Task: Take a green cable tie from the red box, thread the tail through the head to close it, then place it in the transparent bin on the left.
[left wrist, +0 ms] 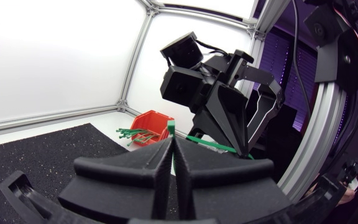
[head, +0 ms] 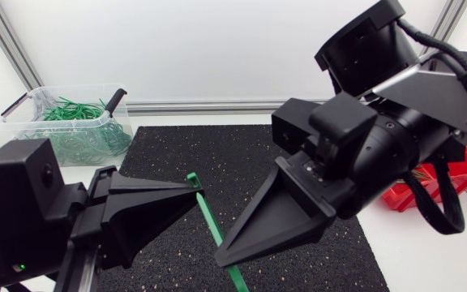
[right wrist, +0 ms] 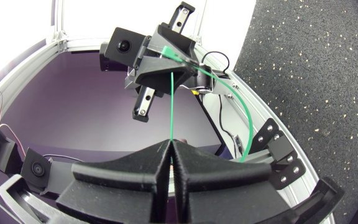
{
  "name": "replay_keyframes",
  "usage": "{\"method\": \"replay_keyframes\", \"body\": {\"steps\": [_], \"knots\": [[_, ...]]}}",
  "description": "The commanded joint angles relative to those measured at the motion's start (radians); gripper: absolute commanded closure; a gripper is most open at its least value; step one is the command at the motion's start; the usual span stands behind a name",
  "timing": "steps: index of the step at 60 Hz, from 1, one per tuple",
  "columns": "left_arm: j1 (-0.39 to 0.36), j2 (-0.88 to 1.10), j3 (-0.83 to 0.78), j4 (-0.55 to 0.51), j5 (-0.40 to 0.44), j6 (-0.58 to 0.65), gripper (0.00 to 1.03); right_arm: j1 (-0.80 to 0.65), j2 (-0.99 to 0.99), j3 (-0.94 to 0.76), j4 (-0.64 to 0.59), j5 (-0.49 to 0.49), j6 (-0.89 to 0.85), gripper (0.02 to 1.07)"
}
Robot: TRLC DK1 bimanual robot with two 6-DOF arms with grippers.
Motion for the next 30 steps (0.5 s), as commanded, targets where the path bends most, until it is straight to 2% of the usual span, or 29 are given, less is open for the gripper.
{"method": "replay_keyframes", "body": {"steps": [1,6,30], "knots": [[0.020,0.012,0.047,0.007,0.019,-0.061,0.99,0.001,0.006,0.048,-0.010,-0.009,0.039,1.01],[0.040,0.013,0.053,0.007,0.040,-0.092,0.99,-0.001,0.006,0.064,-0.012,-0.009,0.047,1.01],[0.036,0.010,0.056,0.018,0.043,-0.104,0.99,-0.001,0.032,0.088,-0.035,-0.009,0.045,1.01]]}}
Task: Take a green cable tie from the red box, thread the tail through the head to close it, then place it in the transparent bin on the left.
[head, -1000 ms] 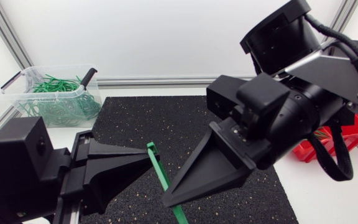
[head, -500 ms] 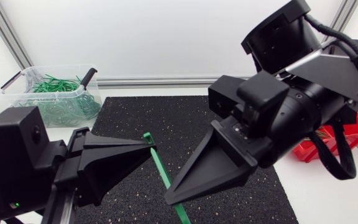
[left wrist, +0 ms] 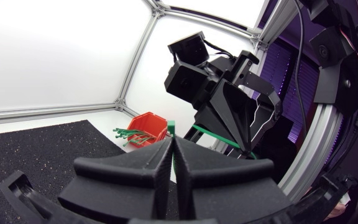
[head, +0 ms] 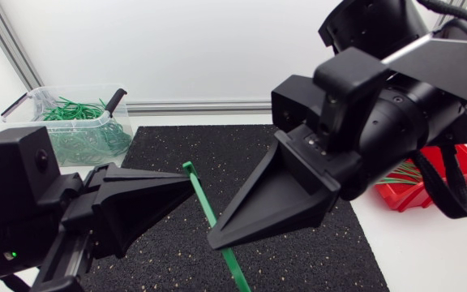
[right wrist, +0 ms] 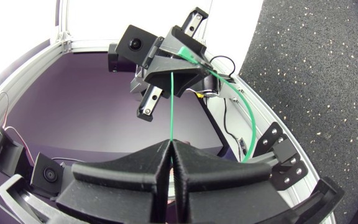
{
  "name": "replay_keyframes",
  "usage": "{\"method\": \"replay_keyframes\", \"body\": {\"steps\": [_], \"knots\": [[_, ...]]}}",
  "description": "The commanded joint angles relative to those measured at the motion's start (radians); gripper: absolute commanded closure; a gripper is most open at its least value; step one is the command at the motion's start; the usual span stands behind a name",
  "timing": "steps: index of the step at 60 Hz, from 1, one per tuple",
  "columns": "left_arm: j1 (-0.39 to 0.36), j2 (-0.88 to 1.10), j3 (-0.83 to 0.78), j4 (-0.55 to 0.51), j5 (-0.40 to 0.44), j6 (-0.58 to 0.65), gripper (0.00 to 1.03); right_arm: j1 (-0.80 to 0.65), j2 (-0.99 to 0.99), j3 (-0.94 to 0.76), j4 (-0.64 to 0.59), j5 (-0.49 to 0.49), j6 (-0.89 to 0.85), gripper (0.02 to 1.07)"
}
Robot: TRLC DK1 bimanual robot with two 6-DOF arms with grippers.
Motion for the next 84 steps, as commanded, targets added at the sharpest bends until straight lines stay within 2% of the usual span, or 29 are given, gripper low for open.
{"method": "replay_keyframes", "body": {"steps": [1,58,84], "knots": [[0.001,0.004,0.038,0.017,0.007,-0.030,0.99,-0.001,0.017,0.015,-0.008,-0.009,0.025,1.01],[-0.038,-0.027,0.033,-0.002,-0.001,-0.048,0.99,-0.048,0.073,0.038,0.020,-0.026,0.017,1.01],[-0.180,-0.026,0.052,-0.008,-0.136,0.031,0.99,-0.031,0.059,0.096,0.002,-0.054,0.049,1.01]]}}
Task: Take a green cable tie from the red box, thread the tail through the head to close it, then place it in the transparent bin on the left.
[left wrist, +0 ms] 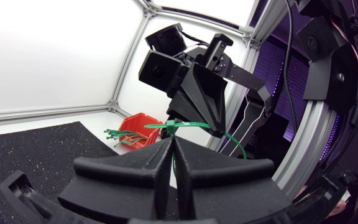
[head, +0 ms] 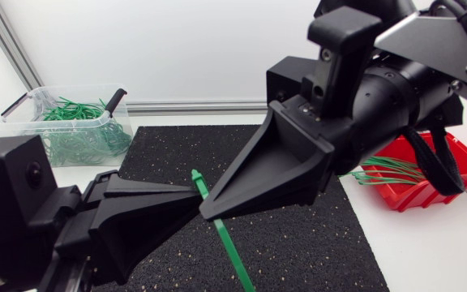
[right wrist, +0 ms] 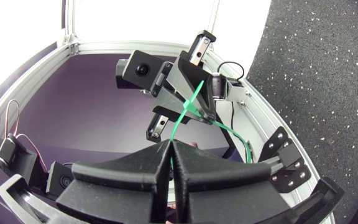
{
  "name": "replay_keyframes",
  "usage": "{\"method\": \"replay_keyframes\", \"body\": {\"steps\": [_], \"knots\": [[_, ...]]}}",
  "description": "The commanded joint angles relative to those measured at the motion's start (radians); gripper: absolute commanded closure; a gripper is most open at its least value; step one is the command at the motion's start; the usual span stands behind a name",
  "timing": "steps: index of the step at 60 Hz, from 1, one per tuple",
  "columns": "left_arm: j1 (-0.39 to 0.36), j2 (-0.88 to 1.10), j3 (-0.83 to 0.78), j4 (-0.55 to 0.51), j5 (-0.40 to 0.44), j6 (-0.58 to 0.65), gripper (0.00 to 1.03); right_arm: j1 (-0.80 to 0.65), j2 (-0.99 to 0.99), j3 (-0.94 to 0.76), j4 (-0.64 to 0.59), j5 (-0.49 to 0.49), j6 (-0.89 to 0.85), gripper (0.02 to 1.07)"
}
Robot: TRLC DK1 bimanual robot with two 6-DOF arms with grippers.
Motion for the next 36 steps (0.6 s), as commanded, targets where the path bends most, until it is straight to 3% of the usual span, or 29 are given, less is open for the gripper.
{"method": "replay_keyframes", "body": {"steps": [1,20,23,29,36], "knots": [[-0.029,-0.007,0.043,0.004,-0.017,0.026,0.99,-0.005,0.009,0.032,0.001,0.002,0.035,1.01],[-0.087,-0.004,0.095,-0.006,-0.069,0.026,0.99,-0.034,0.090,0.087,-0.018,0.034,0.070,1.01],[-0.087,-0.003,0.095,-0.009,-0.069,0.026,0.99,-0.028,0.093,0.085,-0.019,0.037,0.069,0.95],[-0.080,-0.001,0.083,-0.019,-0.068,0.031,0.99,-0.023,0.086,0.081,-0.045,0.027,0.041,0.65],[-0.053,-0.004,0.057,-0.034,-0.045,0.068,0.99,-0.034,0.053,0.068,-0.041,0.013,0.030,0.65]]}}
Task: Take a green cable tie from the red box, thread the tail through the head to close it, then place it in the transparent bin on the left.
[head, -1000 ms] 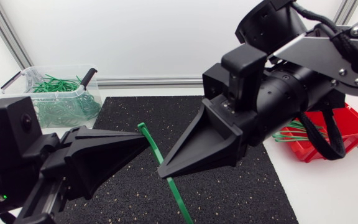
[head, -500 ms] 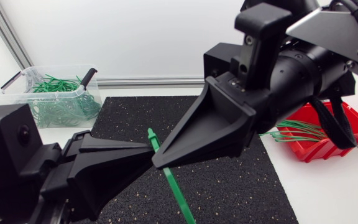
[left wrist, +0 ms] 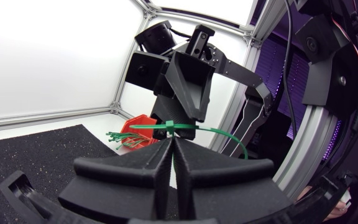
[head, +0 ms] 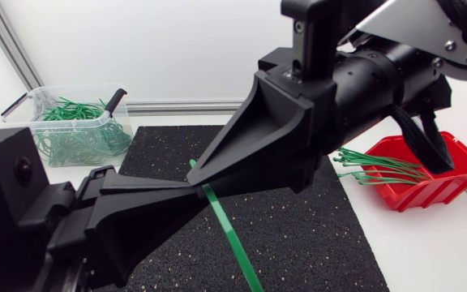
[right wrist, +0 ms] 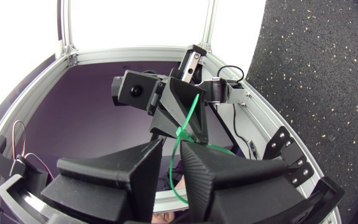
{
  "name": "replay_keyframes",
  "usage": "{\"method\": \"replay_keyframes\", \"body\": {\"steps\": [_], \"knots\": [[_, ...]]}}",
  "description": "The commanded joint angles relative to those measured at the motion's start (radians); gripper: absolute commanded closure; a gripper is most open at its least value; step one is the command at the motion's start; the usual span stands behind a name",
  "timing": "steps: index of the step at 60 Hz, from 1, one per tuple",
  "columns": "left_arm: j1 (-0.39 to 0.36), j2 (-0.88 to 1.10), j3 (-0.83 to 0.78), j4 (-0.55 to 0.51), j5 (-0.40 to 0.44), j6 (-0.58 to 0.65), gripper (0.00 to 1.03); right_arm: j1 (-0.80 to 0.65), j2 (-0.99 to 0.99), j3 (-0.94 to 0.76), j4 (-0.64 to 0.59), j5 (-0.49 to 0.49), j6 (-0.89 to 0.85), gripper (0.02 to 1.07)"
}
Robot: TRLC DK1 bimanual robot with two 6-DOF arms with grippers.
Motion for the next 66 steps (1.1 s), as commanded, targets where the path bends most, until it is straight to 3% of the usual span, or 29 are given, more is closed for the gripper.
{"method": "replay_keyframes", "body": {"steps": [1,10,22,39,59,66], "knots": [[0.011,-0.007,0.009,0.017,0.033,0.040,0.99,-0.017,-0.012,-0.009,-0.002,0.008,-0.010,0.65],[0.087,-0.010,-0.011,-0.009,0.093,0.105,0.99,-0.068,-0.028,-0.010,0.003,-0.010,-0.045,0.65],[0.169,-0.009,-0.024,-0.030,0.108,0.244,0.99,-0.127,-0.004,-0.001,0.007,-0.023,-0.099,0.65],[0.174,0.013,-0.051,-0.072,0.067,0.465,0.99,-0.132,0.110,0.005,-0.001,-0.003,-0.284,0.65],[0.126,0.071,-0.049,-0.079,0.010,0.567,0.99,-0.058,0.192,0.017,-0.043,0.023,-0.396,0.66],[0.125,0.089,-0.046,-0.075,0.007,0.576,0.99,-0.046,0.199,0.023,-0.083,0.023,-0.464,0.91]]}}
